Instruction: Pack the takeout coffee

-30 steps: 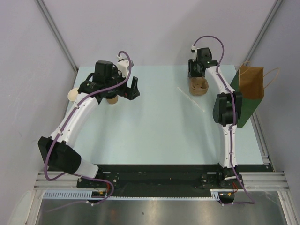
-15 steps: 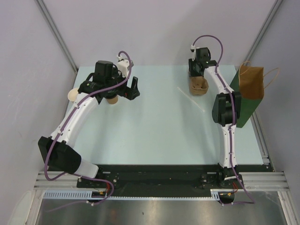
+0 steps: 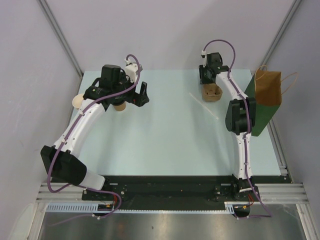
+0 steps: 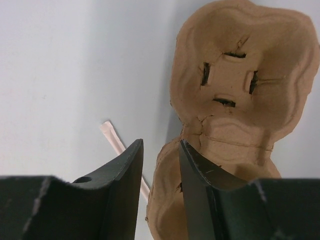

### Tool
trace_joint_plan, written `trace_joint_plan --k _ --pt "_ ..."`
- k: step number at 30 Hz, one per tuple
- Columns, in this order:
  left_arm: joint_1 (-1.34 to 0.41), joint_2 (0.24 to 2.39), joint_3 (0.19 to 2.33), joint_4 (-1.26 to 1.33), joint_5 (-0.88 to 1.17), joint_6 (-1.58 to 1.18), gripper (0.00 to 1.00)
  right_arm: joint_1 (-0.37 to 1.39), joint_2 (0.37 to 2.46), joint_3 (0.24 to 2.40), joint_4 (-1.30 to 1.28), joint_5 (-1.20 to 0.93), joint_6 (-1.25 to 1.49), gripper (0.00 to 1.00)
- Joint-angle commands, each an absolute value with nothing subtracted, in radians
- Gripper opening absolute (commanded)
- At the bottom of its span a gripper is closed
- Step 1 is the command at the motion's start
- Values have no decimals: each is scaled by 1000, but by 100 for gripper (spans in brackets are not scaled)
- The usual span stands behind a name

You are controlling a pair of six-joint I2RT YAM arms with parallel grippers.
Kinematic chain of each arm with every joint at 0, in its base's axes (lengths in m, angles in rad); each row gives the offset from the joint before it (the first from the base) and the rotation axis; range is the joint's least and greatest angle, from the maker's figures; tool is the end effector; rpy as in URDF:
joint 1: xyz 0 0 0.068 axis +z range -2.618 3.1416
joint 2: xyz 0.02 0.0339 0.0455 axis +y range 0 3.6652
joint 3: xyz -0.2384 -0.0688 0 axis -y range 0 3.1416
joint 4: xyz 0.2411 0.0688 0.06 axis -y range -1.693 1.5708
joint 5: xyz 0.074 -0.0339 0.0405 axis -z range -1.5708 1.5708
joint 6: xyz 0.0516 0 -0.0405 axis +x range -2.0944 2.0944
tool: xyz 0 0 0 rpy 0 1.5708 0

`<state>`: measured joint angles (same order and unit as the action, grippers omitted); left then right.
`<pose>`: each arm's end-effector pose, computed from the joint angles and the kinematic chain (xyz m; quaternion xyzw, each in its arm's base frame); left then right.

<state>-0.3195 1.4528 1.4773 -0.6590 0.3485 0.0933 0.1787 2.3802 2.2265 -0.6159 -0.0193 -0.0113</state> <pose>0.3079 -0.1204 0.3435 0.2567 0.8442 -0.2039 0.4241 0.5216 0.0952 0.2130 -0.0911 0.9163 0.0415 0.3878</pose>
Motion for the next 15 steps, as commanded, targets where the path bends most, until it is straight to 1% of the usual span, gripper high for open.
trace_joint_plan --k 1,15 --pt "-321 1431 1483 -621 373 77 99 192 2313 2203 -600 28 -17 40" --pt "-321 1428 1480 -621 377 77 100 193 2283 2163 -597 58 -25 41"
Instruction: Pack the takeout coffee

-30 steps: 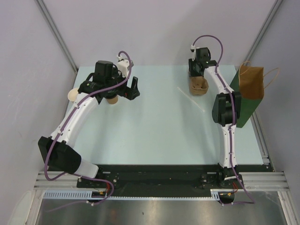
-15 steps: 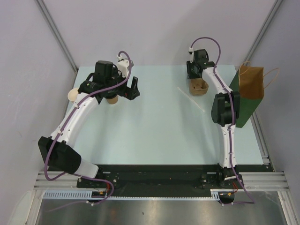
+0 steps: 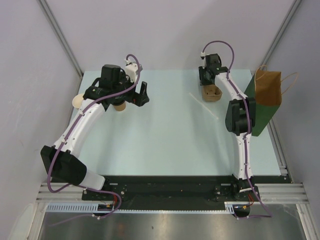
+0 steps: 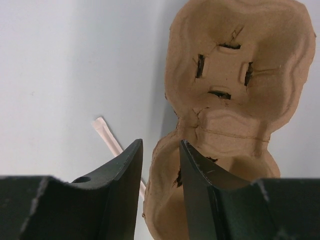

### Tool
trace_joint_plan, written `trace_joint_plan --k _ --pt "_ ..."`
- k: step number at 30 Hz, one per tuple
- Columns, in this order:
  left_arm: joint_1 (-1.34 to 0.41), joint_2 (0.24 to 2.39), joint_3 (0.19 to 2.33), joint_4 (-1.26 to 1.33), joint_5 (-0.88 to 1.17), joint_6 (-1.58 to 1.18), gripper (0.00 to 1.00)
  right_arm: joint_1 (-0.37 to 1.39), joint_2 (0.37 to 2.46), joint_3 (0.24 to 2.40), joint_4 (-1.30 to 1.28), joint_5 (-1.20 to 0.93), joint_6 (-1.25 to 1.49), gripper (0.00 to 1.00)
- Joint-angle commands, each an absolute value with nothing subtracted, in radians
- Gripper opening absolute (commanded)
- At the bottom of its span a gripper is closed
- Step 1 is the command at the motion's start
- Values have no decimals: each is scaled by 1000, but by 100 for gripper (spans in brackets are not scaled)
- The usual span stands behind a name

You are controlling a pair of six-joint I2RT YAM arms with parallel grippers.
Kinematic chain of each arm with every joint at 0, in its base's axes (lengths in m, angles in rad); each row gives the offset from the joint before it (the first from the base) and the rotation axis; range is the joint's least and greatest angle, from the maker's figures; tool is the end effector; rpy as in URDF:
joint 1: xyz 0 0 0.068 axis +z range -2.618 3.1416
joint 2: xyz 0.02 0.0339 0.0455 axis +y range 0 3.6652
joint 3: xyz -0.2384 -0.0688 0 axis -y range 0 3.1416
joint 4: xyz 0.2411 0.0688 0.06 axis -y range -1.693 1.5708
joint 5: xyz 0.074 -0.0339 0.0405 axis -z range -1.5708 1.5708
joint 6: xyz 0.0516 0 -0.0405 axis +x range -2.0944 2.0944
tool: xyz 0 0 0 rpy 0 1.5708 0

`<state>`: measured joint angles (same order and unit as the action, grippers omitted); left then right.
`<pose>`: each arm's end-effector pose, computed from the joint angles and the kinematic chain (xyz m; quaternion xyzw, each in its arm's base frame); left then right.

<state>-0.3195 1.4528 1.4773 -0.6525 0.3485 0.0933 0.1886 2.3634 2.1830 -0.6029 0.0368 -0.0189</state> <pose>0.3084 -0.1206 0.3442 0.2569 0.8427 -0.2040 0.4270 0.5177 0.0969 0.2080 -0.0886 0.9191 0.0156 0.3836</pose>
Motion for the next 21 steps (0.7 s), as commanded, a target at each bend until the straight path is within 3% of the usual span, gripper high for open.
trace_joint_plan --k 1,5,21 --pt "-321 1427 1479 -620 376 78 99 192 2280 2160 -595 57 -25 41" --pt "-321 1425 1479 -620 374 78 99 192 2275 2148 -594 57 -26 39" --pt "-321 1430 1477 -618 374 78 99 184 2238 2144 -598 26 -9 13"
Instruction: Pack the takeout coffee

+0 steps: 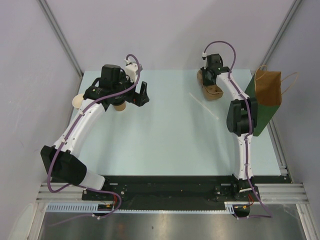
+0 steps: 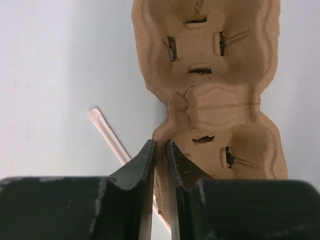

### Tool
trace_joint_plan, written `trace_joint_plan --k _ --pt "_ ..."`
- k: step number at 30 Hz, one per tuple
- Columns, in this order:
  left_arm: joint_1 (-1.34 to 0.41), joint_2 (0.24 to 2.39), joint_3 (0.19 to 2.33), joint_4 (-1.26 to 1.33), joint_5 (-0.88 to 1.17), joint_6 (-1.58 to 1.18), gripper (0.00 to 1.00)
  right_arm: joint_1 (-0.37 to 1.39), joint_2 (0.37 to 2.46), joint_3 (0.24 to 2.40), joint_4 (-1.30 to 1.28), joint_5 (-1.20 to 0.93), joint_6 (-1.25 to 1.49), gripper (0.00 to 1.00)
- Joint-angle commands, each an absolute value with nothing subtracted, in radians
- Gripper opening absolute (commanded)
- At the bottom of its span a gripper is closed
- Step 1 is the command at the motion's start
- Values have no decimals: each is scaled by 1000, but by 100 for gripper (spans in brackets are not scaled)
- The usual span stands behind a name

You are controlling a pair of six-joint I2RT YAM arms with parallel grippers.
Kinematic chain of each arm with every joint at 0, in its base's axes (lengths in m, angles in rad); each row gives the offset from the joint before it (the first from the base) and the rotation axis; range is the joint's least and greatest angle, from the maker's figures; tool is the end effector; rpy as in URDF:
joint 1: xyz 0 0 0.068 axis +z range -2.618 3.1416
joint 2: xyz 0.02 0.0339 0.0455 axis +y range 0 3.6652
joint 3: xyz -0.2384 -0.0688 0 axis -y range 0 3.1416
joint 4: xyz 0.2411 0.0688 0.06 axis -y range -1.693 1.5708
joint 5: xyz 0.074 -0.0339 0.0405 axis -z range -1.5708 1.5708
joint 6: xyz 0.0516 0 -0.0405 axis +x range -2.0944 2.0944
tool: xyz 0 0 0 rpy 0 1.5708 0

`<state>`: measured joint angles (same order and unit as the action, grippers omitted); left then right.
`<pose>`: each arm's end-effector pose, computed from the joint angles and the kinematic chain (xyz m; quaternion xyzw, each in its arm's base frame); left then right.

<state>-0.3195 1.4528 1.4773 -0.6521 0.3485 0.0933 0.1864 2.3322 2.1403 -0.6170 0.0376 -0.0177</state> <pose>0.3084 -0.1206 0.3442 0.2569 0.8426 -0.2040 0.4271 0.5106 0.0943 0.2081 -0.0876 0.9240 0.0139 0.3719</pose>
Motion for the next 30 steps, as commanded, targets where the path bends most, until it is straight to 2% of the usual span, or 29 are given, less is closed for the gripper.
trace_joint_plan --k 1,5,10,12,14,17,23,26,28,29,30 --pt "-321 1430 1476 -617 376 78 100 184 2237 2145 -598 25 -11 13" --pt "-321 1433 1479 -617 376 78 100 181 2224 2151 -595 31 -12 5" --pt "-321 1440 1486 -620 377 77 99 181 2220 2152 -597 35 -20 3" --pt "-321 1445 1491 -624 379 77 100 181 2224 2152 -600 34 -21 6" --pt "-321 1448 1496 -624 379 77 99 178 2232 2154 -601 29 -21 14" --pt "-321 1450 1497 -627 377 78 99 172 2241 2151 -606 23 -18 20" --pt "-321 1454 1500 -627 382 77 99 149 2243 2137 -612 0 -8 20" --pt "-321 1459 1506 -627 382 75 100 140 2246 2134 -614 -26 -5 14" --pt "-321 1459 1509 -629 385 75 100 138 2247 2134 -617 -40 -5 18" --pt "-321 1460 1509 -630 384 75 99 138 2246 2135 -618 -43 -5 25" --pt "-321 1462 1509 -629 383 75 99 138 2247 2135 -620 -46 -5 27"
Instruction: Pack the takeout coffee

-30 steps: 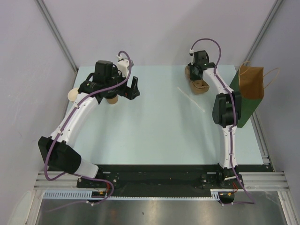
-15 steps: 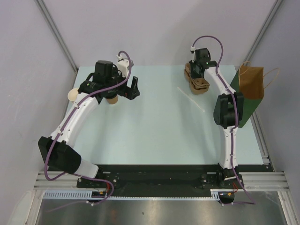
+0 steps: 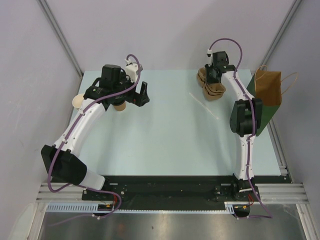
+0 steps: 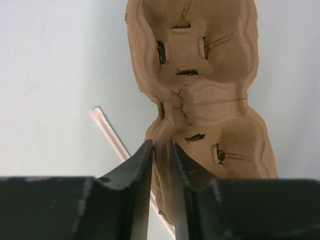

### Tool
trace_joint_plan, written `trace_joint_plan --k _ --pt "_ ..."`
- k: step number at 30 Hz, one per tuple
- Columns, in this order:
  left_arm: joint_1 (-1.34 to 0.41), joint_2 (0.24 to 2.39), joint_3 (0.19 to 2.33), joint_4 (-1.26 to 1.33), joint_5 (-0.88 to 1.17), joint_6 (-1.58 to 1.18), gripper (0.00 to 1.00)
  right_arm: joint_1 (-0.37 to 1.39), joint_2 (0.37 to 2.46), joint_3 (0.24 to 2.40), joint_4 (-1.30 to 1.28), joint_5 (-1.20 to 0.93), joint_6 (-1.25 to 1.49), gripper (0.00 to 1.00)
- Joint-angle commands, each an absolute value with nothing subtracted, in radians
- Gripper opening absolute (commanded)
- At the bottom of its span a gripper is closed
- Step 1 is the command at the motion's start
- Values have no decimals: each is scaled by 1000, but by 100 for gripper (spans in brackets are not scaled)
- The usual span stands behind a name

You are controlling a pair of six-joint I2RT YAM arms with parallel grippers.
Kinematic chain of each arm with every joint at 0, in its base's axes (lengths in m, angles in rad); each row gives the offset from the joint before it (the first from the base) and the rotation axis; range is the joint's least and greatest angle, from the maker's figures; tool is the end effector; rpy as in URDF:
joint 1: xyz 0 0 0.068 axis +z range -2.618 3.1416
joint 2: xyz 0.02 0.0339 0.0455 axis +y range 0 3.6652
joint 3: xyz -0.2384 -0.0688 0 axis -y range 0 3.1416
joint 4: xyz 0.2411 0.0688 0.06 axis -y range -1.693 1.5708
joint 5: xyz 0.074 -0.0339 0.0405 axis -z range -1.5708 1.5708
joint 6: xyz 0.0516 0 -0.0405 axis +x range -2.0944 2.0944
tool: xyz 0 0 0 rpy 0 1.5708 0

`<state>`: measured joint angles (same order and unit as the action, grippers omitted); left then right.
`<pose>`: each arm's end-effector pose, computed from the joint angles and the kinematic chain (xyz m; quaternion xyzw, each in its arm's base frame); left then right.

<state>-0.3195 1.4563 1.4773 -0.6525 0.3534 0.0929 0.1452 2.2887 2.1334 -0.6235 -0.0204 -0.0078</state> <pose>0.3090 -0.1210 0.3431 0.2576 0.8430 -0.2061 0.4249 0.5081 0.0754 0.2268 -0.0744 0.9196 0.0359 0.3842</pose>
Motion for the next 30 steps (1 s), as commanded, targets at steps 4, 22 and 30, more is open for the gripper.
trace_joint_plan --k 4,22,30 --pt "-321 1463 1512 -630 383 75 100 138 2249 2134 -623 -55 -5 29" --pt "-321 1468 1516 -629 385 75 100 149 2212 2167 -624 -11 -51 0" --pt "-321 1468 1520 -632 387 72 99 181 2166 2164 -600 92 -115 0"
